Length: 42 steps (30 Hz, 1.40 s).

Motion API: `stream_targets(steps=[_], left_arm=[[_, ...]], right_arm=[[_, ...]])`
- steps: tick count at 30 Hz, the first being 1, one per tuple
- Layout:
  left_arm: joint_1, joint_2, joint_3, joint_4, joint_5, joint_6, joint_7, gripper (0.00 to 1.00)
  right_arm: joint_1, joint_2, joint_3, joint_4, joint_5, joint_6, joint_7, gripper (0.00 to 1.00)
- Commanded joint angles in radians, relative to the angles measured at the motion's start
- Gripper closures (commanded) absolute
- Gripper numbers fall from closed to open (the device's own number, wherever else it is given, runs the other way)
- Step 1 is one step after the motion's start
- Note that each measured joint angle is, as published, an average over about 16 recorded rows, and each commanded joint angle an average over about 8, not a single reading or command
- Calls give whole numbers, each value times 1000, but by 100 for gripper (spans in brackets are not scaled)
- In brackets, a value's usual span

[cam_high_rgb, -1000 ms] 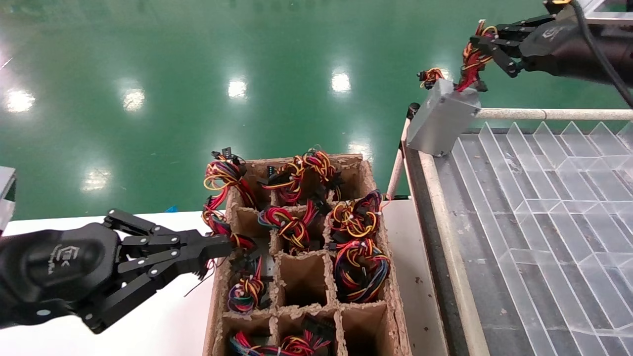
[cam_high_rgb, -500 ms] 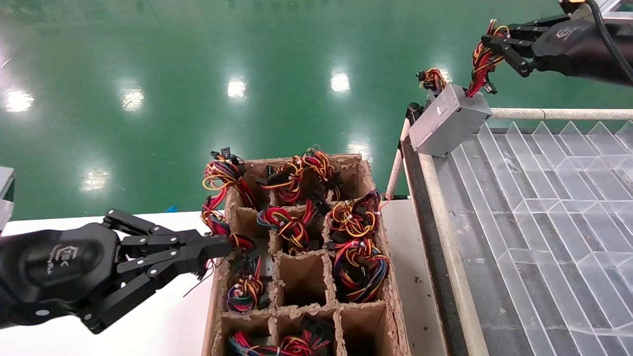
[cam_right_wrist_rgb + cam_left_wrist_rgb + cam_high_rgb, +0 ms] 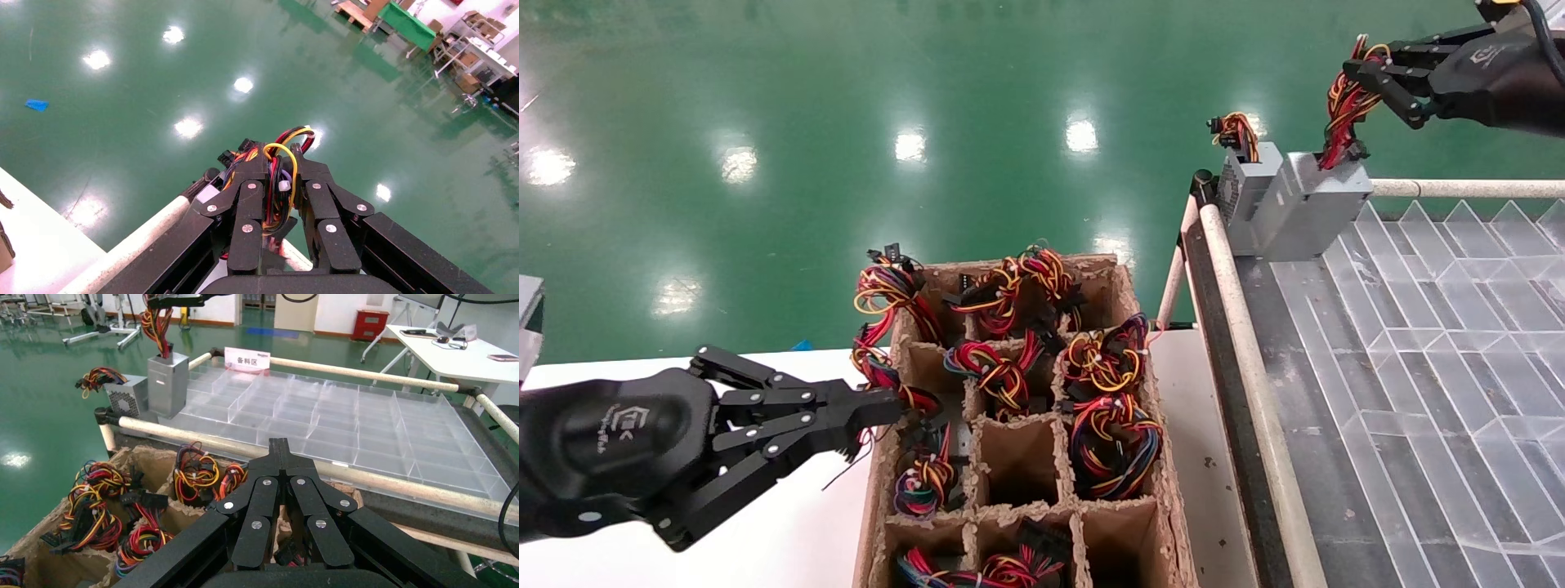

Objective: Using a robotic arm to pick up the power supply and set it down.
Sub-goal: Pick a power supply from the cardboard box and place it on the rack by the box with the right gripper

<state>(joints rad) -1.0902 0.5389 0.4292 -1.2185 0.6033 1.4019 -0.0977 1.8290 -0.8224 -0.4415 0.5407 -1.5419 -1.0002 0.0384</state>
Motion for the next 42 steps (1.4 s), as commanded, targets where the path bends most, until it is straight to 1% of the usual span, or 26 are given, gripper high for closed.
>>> stream_targets(steps=[1, 6, 13, 20, 28, 42], left_arm=[[0, 0, 0, 0, 0, 0, 0, 100], [0, 0, 0, 0, 0, 0, 0, 100], [0, 0, 0, 0, 0, 0, 0, 100], [0, 0, 0, 0, 0, 0, 0, 100], [0, 0, 0, 0, 0, 0, 0, 100], [0, 0, 0, 0, 0, 0, 0, 100]], right_arm=[[0, 2, -1, -1, -2, -3, 2, 100], [2, -14, -8, -12, -7, -5, -1, 100], [8, -58, -18, -37, -13, -3, -9, 100], [34, -91, -31, -84, -33, 7, -27, 100], [70, -96, -34, -104, -41, 1, -34, 100], [62, -108, -36, -130, -44, 18, -22, 100]])
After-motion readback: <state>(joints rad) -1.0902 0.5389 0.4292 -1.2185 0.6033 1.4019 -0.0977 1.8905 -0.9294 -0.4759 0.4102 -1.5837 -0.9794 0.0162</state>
